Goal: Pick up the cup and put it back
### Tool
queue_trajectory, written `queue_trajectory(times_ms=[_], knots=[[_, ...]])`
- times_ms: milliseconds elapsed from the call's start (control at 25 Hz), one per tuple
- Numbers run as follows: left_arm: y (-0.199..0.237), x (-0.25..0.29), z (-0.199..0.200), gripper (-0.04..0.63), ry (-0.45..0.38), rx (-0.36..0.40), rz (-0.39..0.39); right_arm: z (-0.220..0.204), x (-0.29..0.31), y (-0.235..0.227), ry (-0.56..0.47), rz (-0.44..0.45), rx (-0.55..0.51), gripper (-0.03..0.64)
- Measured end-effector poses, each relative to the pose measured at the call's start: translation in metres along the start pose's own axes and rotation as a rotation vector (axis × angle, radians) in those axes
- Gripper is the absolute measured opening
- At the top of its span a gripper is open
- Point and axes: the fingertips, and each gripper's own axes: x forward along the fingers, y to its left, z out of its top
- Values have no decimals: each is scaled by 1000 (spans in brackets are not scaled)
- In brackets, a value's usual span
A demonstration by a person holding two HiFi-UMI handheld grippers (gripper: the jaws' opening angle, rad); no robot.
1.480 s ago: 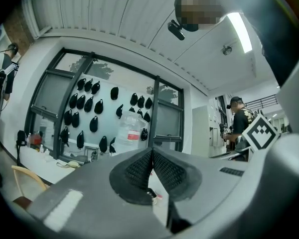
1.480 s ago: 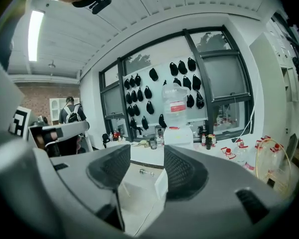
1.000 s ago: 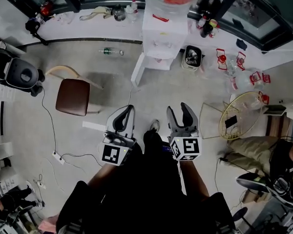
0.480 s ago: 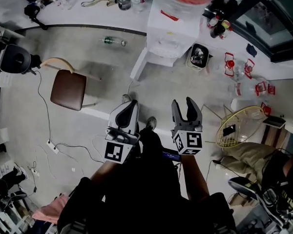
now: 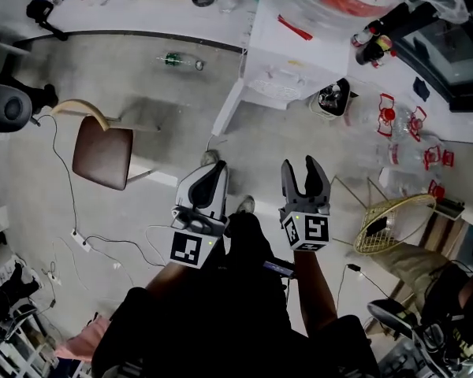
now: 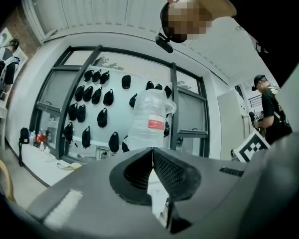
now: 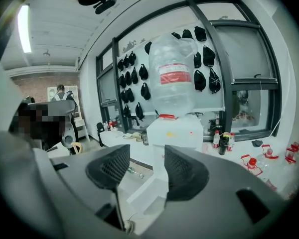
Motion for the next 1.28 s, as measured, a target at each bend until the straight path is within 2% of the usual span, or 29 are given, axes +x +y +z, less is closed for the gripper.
queue_trajectory(times_ms=[200,600,880,1080,1280], knots=[[25,45,-57,6,-4,3,-40,-39,58,-15,-14,-10,-4,210],[70,116,-185,6,-72,-15,-42,-150,149,-48,-33,-31,-40,236],[84,171,-274,6,-116,13,-112,-243,205,-69,-35,-40,-43,259],[94,188,-342,6,-124,5,-135,-308,250,-86,-54,-19,-52,263],[94,183,-390,6,-166,12,-110,-367,285,-102,-64,-12,-67,267]])
